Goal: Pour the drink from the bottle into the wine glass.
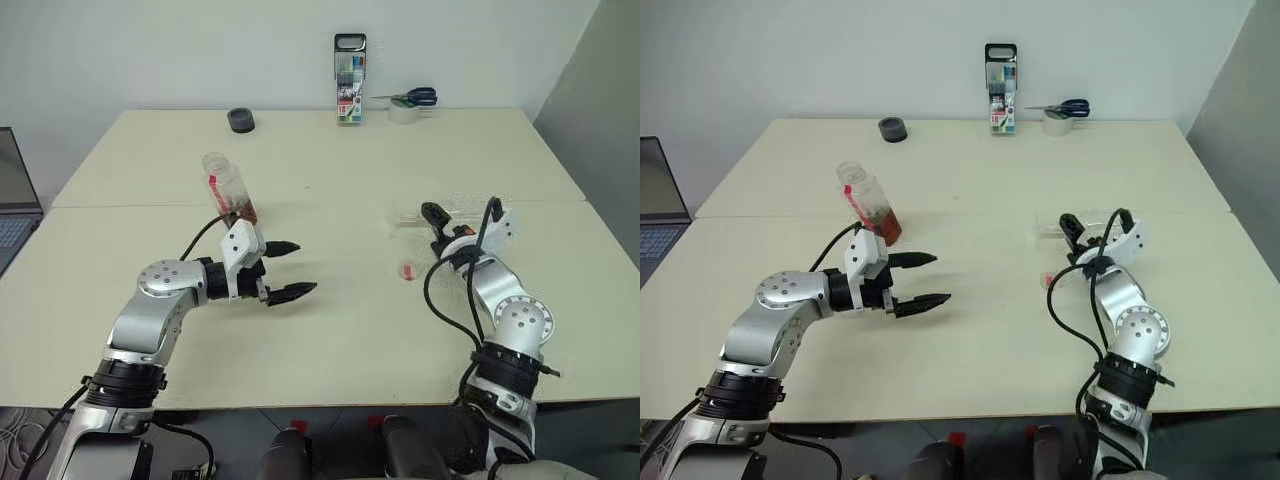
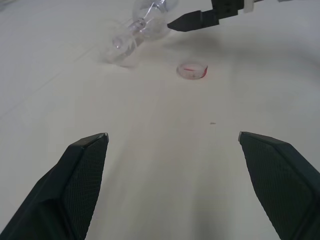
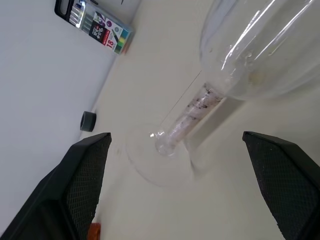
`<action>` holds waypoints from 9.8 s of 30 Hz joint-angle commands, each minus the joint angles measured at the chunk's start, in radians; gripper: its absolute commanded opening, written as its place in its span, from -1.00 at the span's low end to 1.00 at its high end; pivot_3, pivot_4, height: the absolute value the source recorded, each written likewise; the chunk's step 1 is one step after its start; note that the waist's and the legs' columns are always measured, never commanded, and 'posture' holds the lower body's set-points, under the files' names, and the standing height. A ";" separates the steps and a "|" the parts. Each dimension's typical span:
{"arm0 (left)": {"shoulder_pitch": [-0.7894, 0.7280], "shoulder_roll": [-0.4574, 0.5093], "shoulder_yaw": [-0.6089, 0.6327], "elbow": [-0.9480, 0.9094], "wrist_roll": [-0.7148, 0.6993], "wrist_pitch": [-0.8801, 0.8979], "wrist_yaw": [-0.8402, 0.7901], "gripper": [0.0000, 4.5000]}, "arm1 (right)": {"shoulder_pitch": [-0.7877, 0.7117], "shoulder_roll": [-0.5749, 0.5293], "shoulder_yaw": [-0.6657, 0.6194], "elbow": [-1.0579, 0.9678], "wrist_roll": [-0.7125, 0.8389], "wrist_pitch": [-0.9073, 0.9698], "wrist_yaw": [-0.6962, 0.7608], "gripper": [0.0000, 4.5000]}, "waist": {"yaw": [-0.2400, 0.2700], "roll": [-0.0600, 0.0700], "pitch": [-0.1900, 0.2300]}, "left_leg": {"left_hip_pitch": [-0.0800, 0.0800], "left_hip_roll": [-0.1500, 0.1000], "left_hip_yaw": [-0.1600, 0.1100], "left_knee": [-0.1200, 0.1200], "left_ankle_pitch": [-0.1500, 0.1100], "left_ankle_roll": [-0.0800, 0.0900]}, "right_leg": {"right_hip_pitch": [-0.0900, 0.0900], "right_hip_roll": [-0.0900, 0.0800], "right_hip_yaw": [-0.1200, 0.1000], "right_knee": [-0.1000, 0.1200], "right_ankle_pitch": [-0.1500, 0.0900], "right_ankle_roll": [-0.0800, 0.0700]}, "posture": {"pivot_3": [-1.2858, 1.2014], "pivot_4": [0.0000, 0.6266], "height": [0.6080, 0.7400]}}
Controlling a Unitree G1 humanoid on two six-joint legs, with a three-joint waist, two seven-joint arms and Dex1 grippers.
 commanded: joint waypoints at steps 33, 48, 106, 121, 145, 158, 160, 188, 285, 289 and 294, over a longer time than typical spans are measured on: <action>-0.042 0.007 -0.002 0.006 0.010 -0.017 -0.027 1.00 | -0.252 0.038 0.008 0.476 0.095 -0.435 0.050 -0.22 | -0.002 0.002 0.001 | 0.000 0.000 0.000 0.000 0.000 0.000 | 0.000 0.000 0.000 0.000 0.000 0.000 | 0.03 -0.52 1.00; -0.016 0.008 0.016 0.005 0.008 0.007 0.007 1.00 | -0.109 -0.180 0.552 0.325 -0.427 -0.486 0.332 -0.94 | -0.004 0.005 0.003 | 0.000 -0.001 0.001 0.000 0.000 0.000 | -0.001 0.001 0.001 0.000 0.000 0.000 | 0.03 -0.52 1.00; 0.034 0.038 0.209 -0.289 -0.158 0.214 0.290 1.00 | -0.235 -0.129 0.659 0.941 -0.883 -1.079 0.695 0.98 | -0.002 0.003 0.002 | 0.000 0.001 -0.003 0.000 0.002 -0.004 | 0.000 0.001 0.001 -0.003 0.000 0.000 | 0.03 -0.52 1.00; 0.011 -0.002 0.200 -0.284 -0.164 0.213 0.336 1.00 | -0.045 -0.259 0.706 0.503 -0.894 -0.859 0.845 0.98 | 0.001 0.003 0.002 | 0.000 0.001 -0.003 0.000 0.002 -0.004 | 0.000 0.000 0.001 -0.003 0.000 0.000 | 0.03 -0.52 1.00; 0.100 -0.160 0.238 0.131 0.103 -0.096 0.663 1.00 | 0.277 -0.675 0.716 -0.552 -0.564 -0.237 1.136 0.98 | 0.050 0.000 0.001 | -0.002 0.000 -0.004 0.002 0.000 0.000 | 0.002 -0.001 -0.002 -0.007 0.000 0.000 | 0.03 -0.52 1.00; -0.061 -0.150 0.215 0.340 0.136 -0.197 0.615 1.00 | 0.226 -0.656 0.725 -0.546 -0.579 -0.162 1.007 0.98 | 0.052 0.000 0.001 | -0.002 0.000 -0.004 0.001 0.001 -0.003 | 0.002 -0.001 -0.002 -0.008 0.000 0.000 | 0.03 -0.52 1.00; -0.078 -0.148 0.215 0.364 0.140 -0.208 0.608 1.00 | 0.222 -0.658 0.730 -0.547 -0.584 -0.166 0.999 0.98 | 0.051 0.000 0.001 | -0.002 0.000 -0.004 0.001 0.001 -0.003 | 0.002 -0.001 -0.002 -0.008 0.000 0.000 | 0.03 -0.52 1.00; -0.517 -0.152 0.185 0.906 0.207 -0.351 0.524 1.00 | 0.186 -0.648 0.751 -0.575 -0.579 -0.165 0.950 0.98 | 0.045 -0.001 0.001 | -0.004 -0.001 -0.003 0.002 0.002 -0.004 | 0.001 -0.001 -0.004 -0.007 0.000 0.000 | 0.03 -0.52 1.00; -1.011 -0.105 -0.469 1.181 1.115 -0.970 1.220 -0.20 | 0.198 -0.628 0.541 -0.635 -0.417 -0.064 0.725 1.00 | 0.032 -0.003 0.002 | -0.006 -0.004 -0.002 0.002 0.002 -0.003 | 0.000 -0.002 -0.003 -0.006 0.000 0.000 | 0.03 -0.52 1.00; -1.016 -0.106 -0.471 1.185 1.117 -0.968 1.225 -0.20 | 0.201 -0.606 0.547 -0.641 -0.422 -0.073 0.707 1.00 | 0.032 -0.003 0.002 | -0.006 -0.004 -0.002 0.002 0.002 -0.003 | 0.000 -0.002 -0.003 -0.006 0.000 0.000 | 0.03 -0.52 1.00; -1.021 -0.106 -0.471 1.190 1.121 -0.968 1.230 -0.20 | 0.206 -0.561 0.546 -0.648 -0.429 -0.100 0.674 1.00 | 0.031 -0.003 0.002 | -0.006 -0.004 -0.002 0.002 0.002 -0.004 | 0.000 -0.002 -0.003 -0.006 0.000 0.000 | 0.03 -0.52 1.00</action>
